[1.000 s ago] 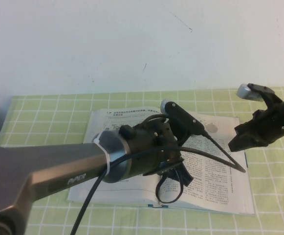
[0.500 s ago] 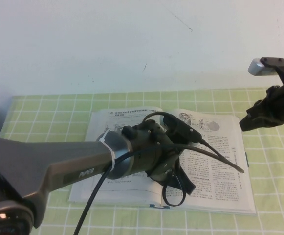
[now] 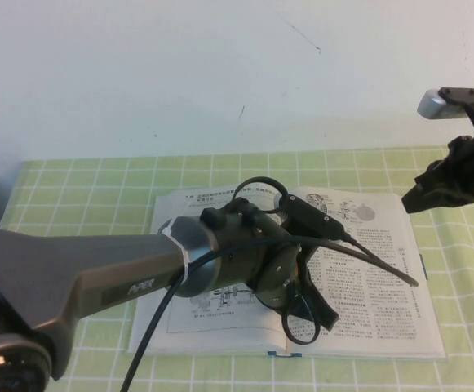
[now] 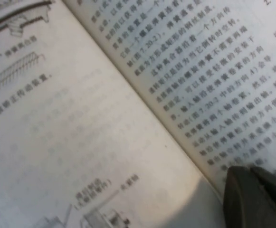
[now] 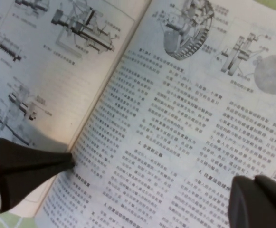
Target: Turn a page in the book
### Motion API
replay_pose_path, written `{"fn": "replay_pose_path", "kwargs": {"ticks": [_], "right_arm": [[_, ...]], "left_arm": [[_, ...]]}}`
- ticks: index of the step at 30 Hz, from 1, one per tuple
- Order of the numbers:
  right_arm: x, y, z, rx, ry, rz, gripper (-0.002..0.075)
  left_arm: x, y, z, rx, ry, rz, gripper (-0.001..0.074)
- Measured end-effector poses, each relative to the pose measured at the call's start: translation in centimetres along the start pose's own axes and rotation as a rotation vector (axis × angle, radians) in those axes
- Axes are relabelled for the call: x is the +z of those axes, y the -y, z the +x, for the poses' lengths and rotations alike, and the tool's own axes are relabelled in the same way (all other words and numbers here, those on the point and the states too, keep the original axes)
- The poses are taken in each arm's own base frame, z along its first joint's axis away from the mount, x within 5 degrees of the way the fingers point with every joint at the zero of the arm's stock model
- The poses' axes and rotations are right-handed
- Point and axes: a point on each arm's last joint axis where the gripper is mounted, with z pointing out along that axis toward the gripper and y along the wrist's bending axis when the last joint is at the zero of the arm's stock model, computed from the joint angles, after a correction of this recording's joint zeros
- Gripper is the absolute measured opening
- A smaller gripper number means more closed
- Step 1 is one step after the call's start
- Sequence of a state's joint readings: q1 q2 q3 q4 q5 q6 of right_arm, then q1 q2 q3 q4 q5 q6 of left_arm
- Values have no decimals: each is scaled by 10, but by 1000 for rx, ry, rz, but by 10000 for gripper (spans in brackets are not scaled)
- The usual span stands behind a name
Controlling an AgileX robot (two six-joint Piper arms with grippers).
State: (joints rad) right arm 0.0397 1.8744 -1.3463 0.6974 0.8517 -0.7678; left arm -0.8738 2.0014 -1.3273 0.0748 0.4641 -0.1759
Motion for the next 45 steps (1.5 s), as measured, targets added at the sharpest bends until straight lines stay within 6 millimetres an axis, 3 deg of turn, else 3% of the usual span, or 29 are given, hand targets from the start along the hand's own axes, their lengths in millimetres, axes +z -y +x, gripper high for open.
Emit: {"fn": "replay_pose_path", "kwargs": {"ticks": [5, 12, 18, 24, 31, 38, 45], "right_arm": [[-19, -10, -5, -31, 49, 18, -1], [-71, -42, -7, -147, 221, 77, -1], [-109, -73, 23, -227, 441, 141, -1], [-145, -109, 64, -336, 684, 179, -1], [-163, -132, 100, -404, 783, 199, -1], [-162, -144, 131, -449, 786, 169, -1], [-163, -155, 158, -491, 812, 164, -1]], "left_arm": [[-23, 1, -5, -32, 43, 0, -4], [-120, -9, -31, -33, 357, -84, -4], [-184, -24, -18, -76, 552, -185, -4], [-235, -35, 24, -133, 684, -202, -4], [-277, -46, 101, -177, 790, -178, -4], [-282, -56, 177, -232, 854, -164, -4], [-265, -62, 223, -248, 859, -177, -4]]}}
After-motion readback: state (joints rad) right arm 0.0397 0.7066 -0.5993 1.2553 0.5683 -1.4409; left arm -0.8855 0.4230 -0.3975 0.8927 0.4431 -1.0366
